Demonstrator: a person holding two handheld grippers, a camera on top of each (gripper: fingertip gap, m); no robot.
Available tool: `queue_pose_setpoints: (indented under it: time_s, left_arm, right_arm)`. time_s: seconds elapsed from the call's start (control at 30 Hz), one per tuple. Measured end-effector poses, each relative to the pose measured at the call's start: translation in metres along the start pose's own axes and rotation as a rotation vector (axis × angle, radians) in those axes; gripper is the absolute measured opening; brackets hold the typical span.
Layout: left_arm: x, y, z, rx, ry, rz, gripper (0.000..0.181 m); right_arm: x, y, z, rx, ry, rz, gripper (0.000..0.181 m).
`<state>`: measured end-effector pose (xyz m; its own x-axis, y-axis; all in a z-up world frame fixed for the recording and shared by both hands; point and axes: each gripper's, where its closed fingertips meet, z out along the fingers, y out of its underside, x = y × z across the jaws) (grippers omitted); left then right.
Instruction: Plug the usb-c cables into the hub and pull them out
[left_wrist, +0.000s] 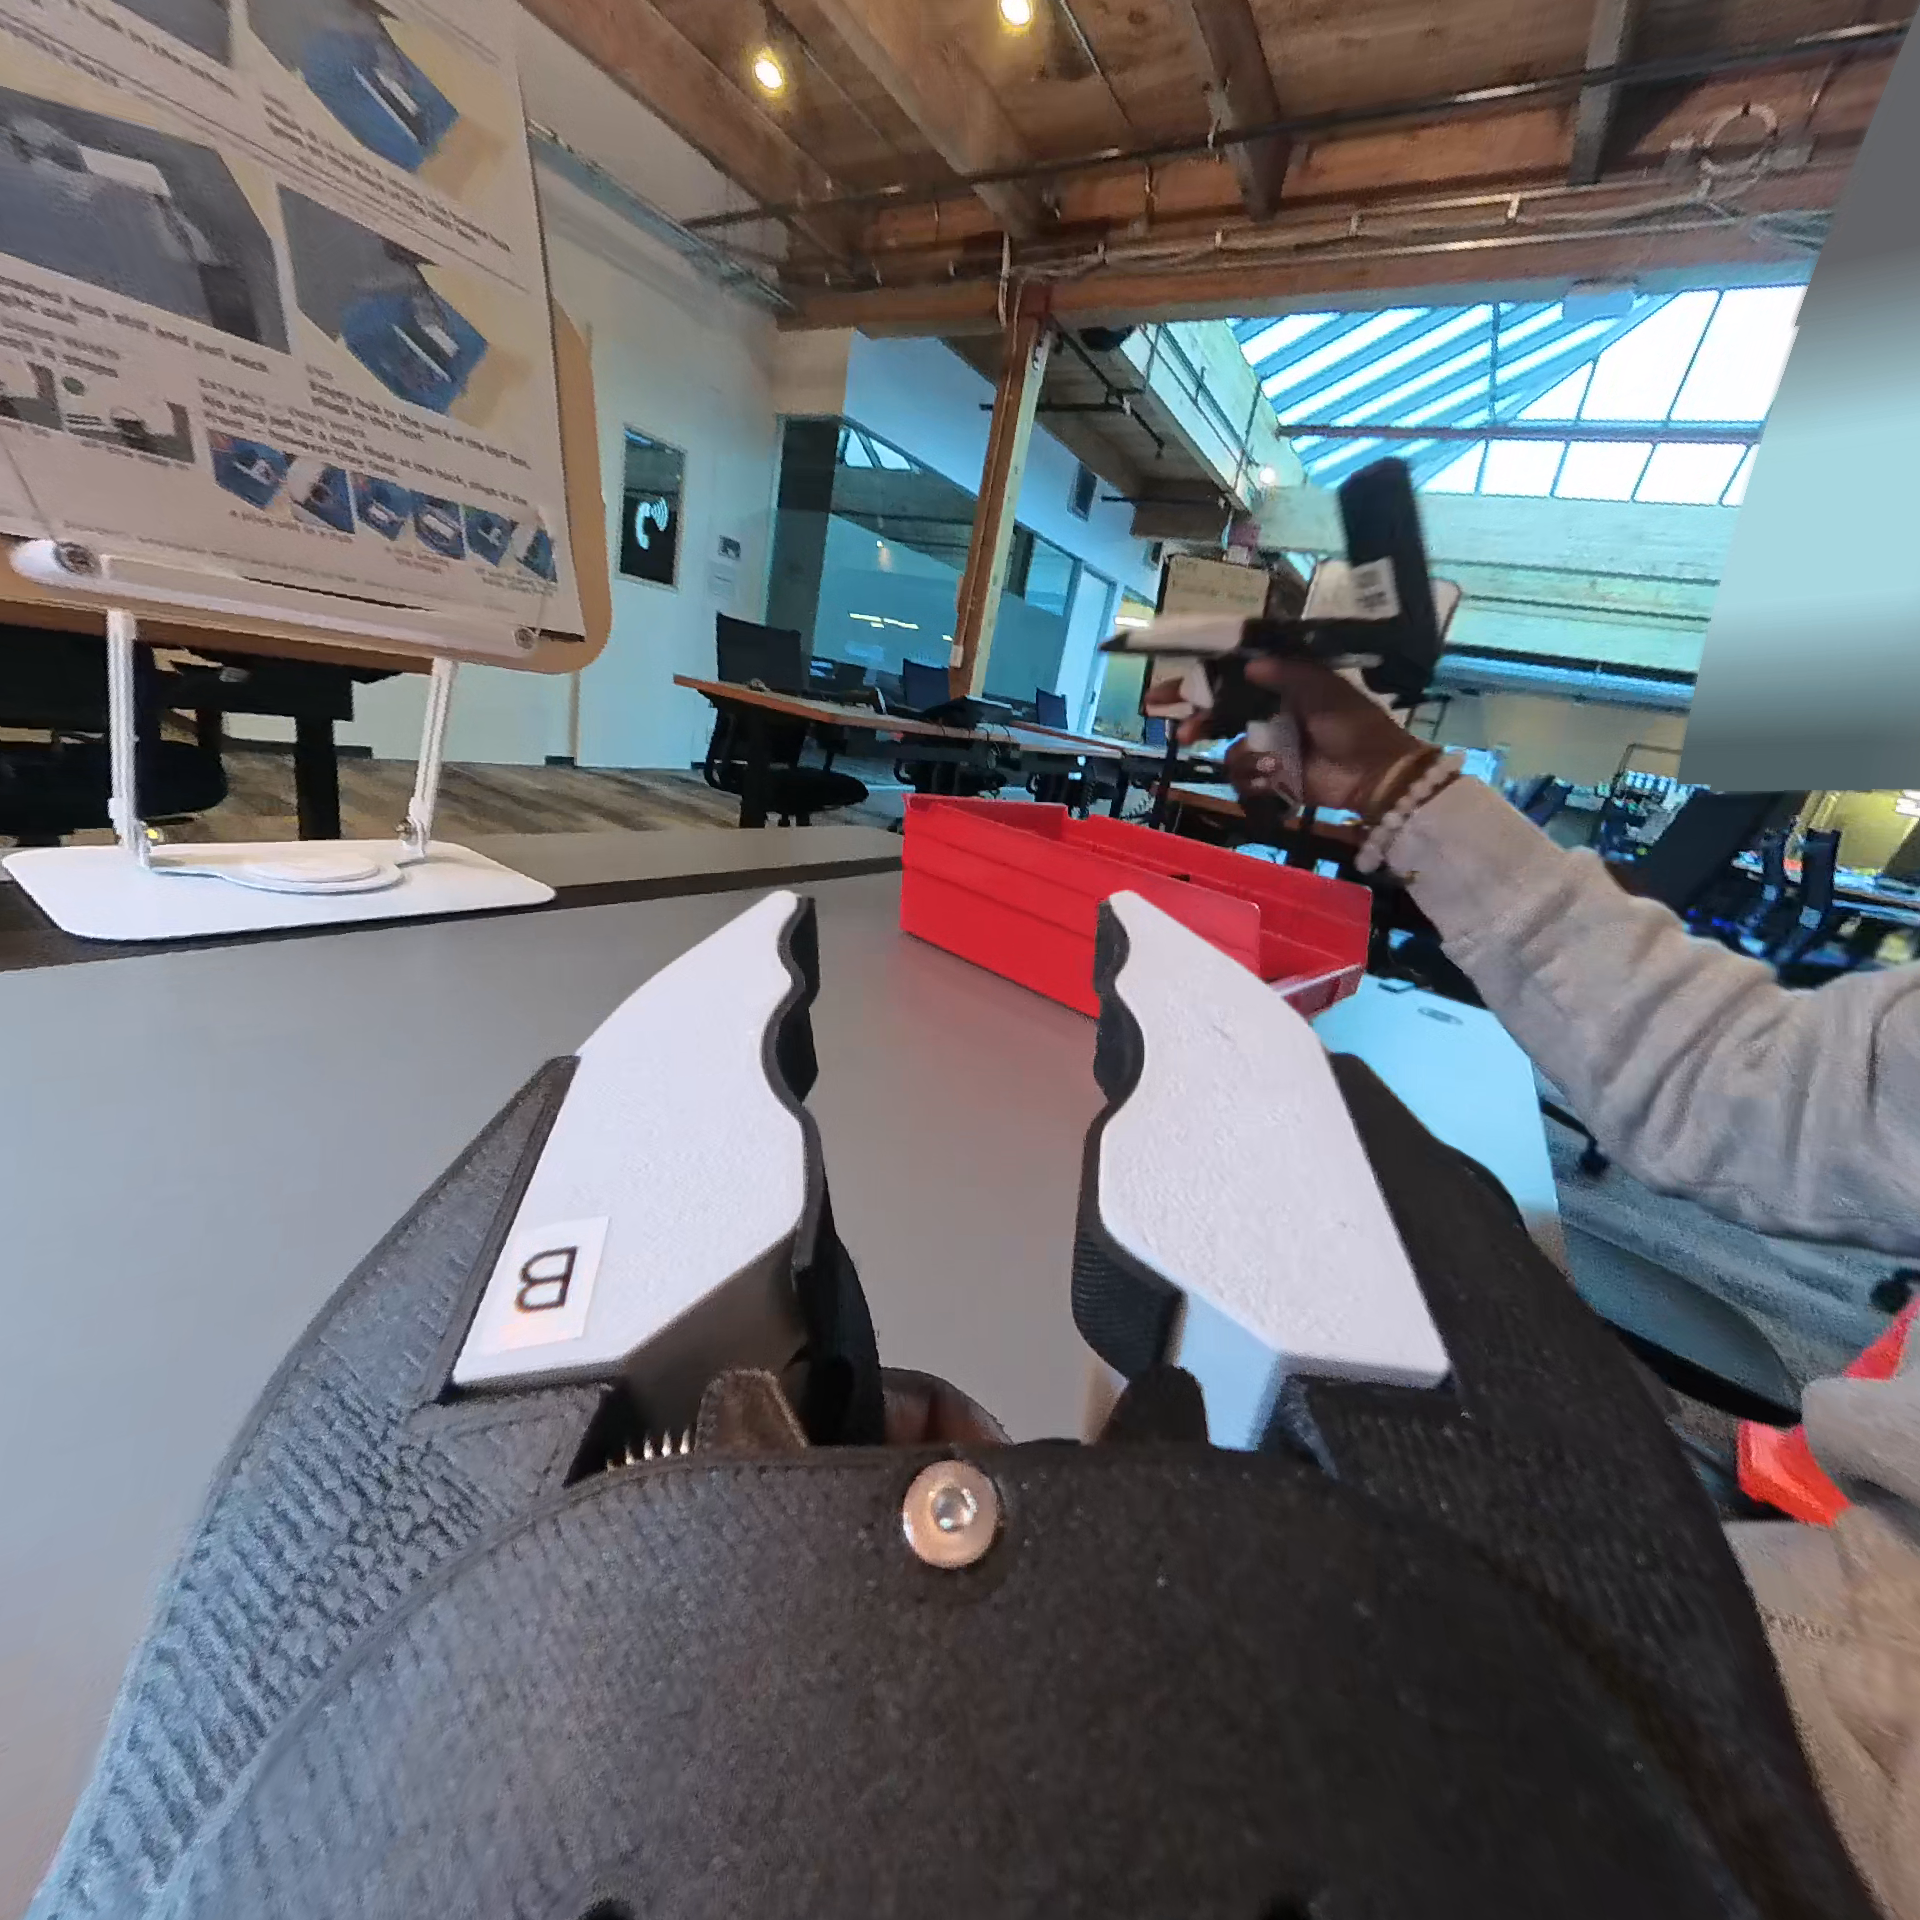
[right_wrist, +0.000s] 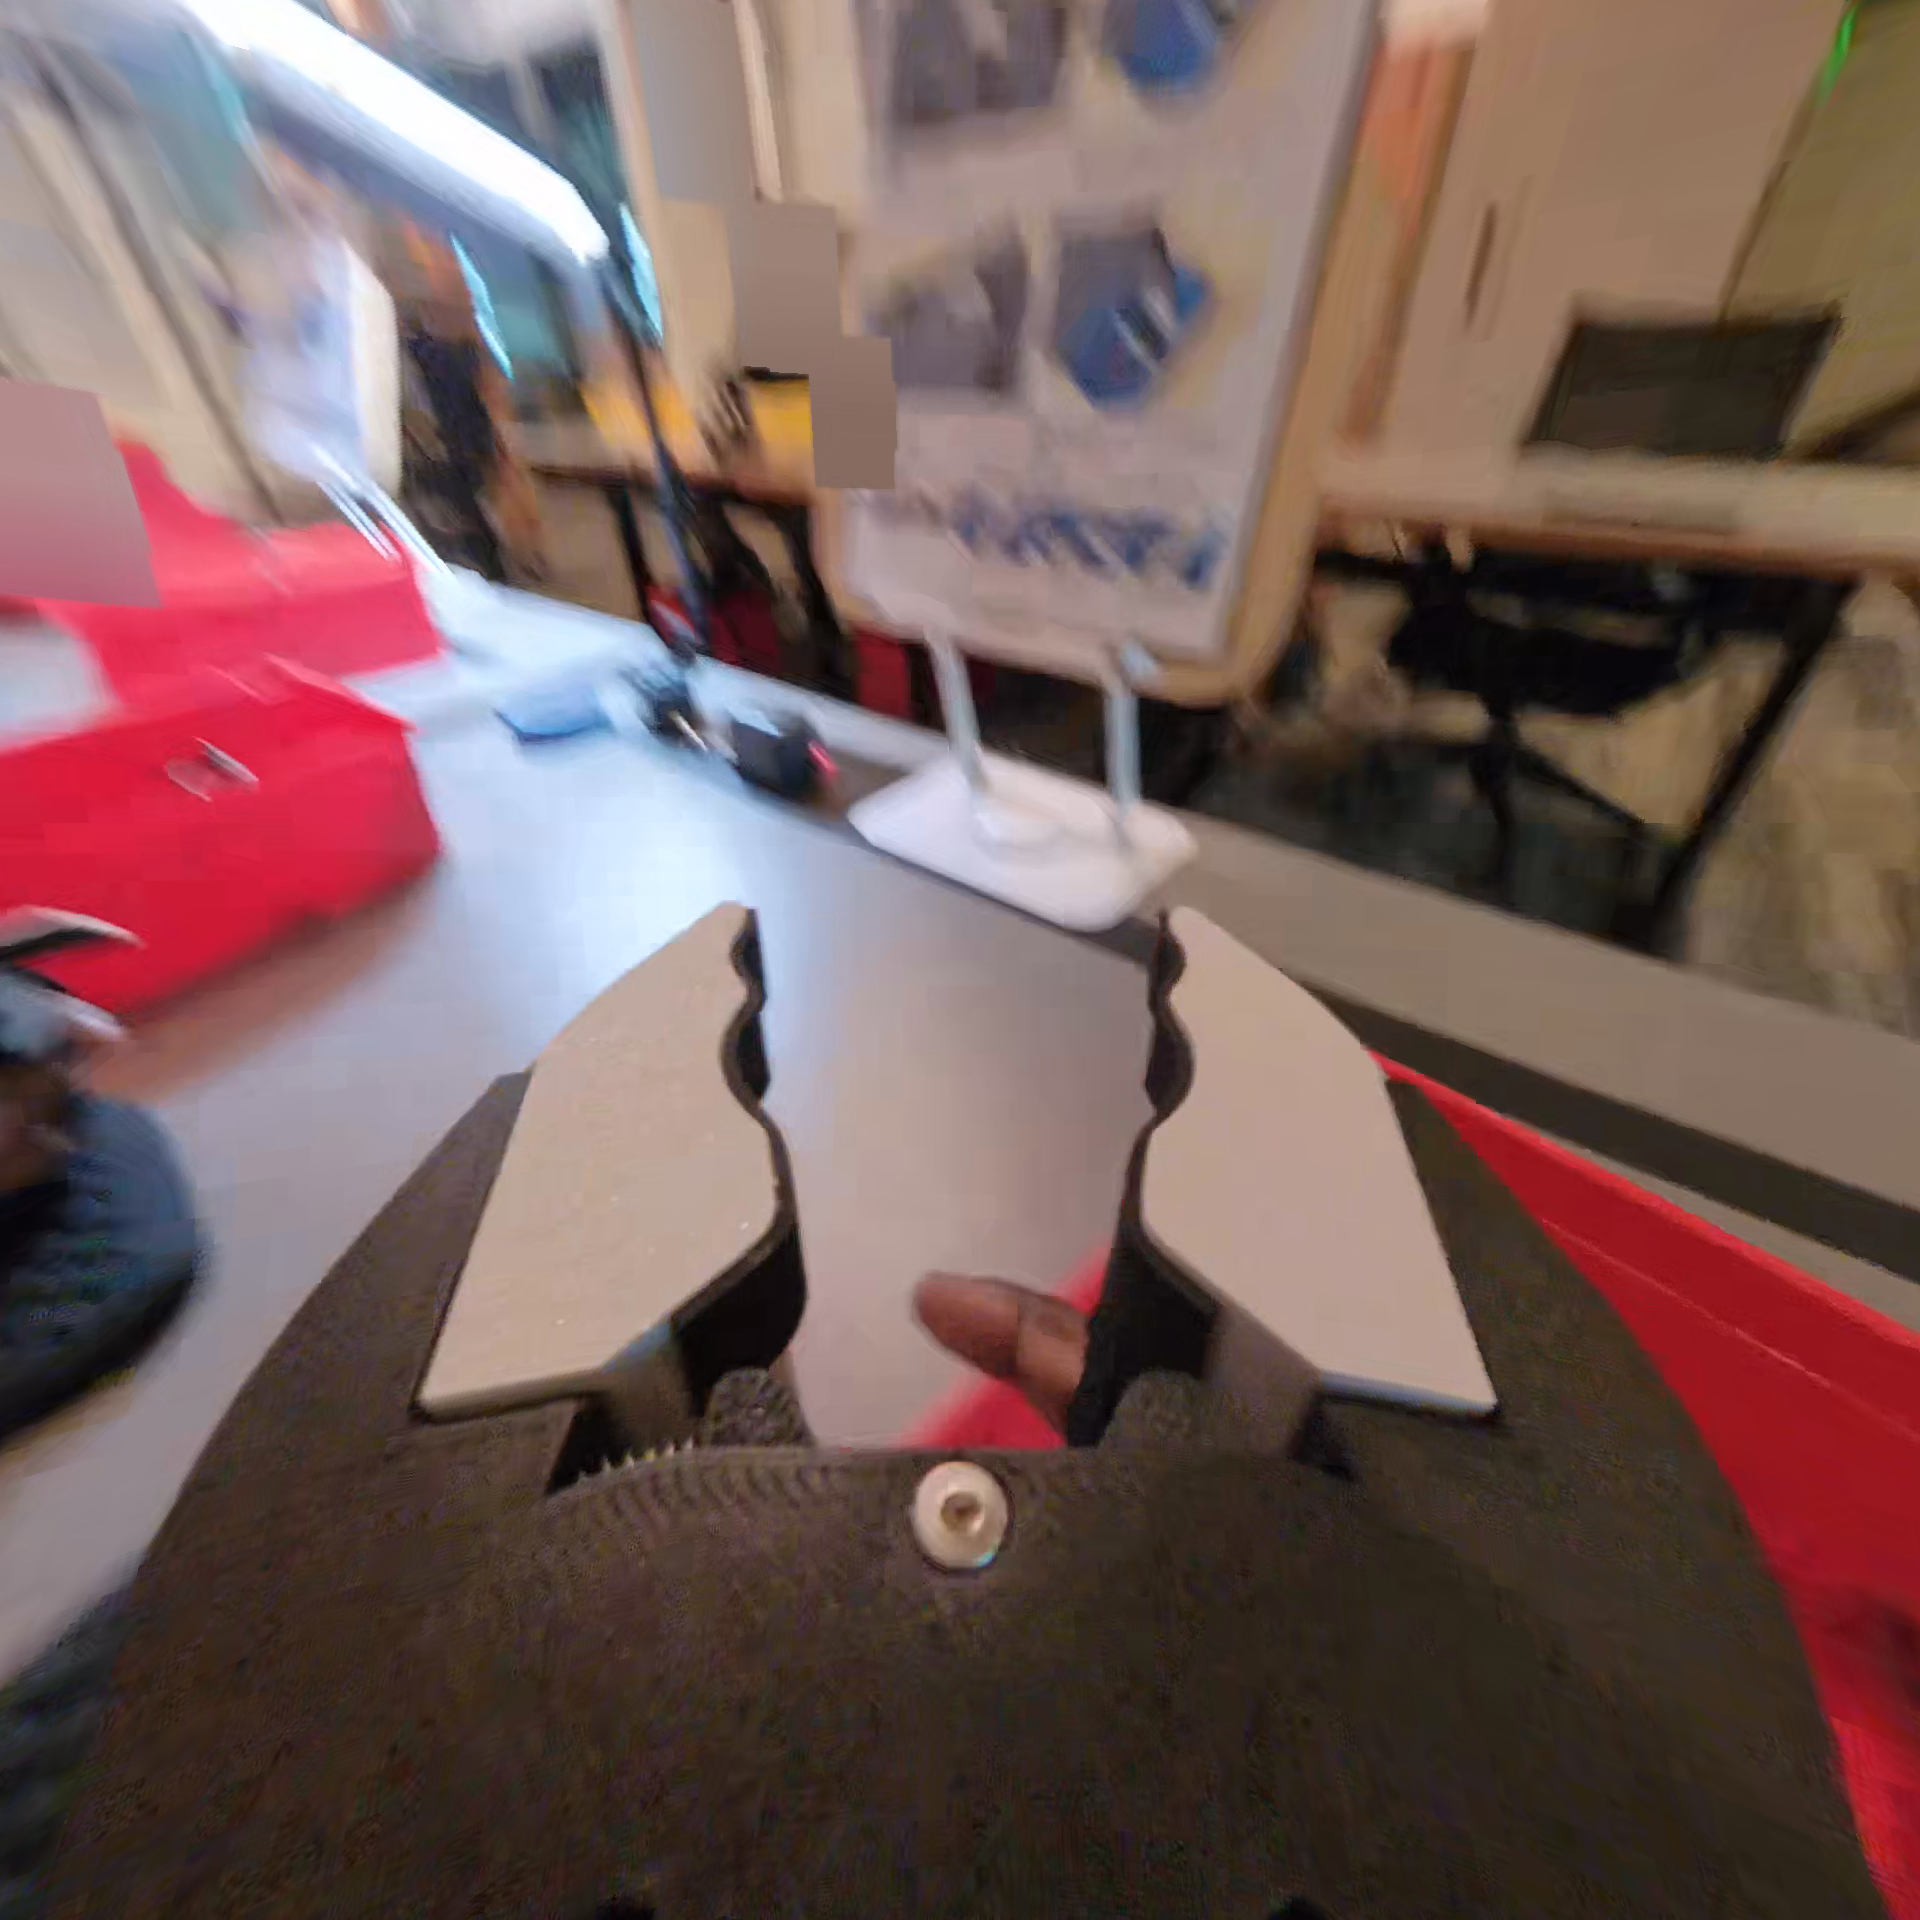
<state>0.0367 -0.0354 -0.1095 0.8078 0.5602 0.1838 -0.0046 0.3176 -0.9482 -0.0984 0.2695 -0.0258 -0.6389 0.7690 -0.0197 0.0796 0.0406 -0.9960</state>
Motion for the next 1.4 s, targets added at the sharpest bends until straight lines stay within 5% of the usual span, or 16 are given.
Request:
queue_pose_setpoints:
  time_s: [0.13,0.27,0.37,0.47,0.6,0.77,0.87,1.03,1.4]
  left_arm:
    - [0.005,0.004,0.001,-0.034,0.011,0.027,0.054]
    - [0.008,0.005,0.001,-0.042,0.038,0.011,0.055]
    - [0.011,0.003,0.000,-0.043,0.057,-0.005,0.055]
    - [0.013,-0.008,-0.003,-0.065,0.051,-0.006,0.056]
    - [0.003,-0.053,-0.033,-0.148,-0.081,0.115,0.056]
    - [-0.061,-0.105,-0.146,-0.412,-0.453,0.526,0.055]
    - [-0.115,-0.087,-0.219,-0.805,-0.623,0.571,0.054]
    - [-0.160,-0.042,-0.287,-1.385,-0.566,0.636,0.054]
    - [-0.228,-0.001,-0.309,-1.736,-0.477,0.564,0.047]
  right_arm:
    - [-0.113,-0.014,-0.013,0.289,-0.185,0.040,0.103]
    - [-0.215,0.026,-0.003,0.354,-0.413,-0.050,0.133]
    - [-0.240,0.072,0.028,0.345,-0.378,-0.118,0.137]
    - [-0.258,0.101,0.045,0.174,-0.364,-0.251,0.145]
    - [-0.260,0.093,0.042,0.243,-0.344,-0.287,0.136]
    - [-0.234,0.053,0.020,0.458,-0.294,-0.049,0.134]
    - [-0.217,0.035,0.006,0.584,-0.276,0.092,0.132]
    - [-0.204,0.024,-0.005,0.670,-0.275,0.211,0.127]
    - [-0.194,0.023,-0.005,0.695,-0.270,0.295,0.121]
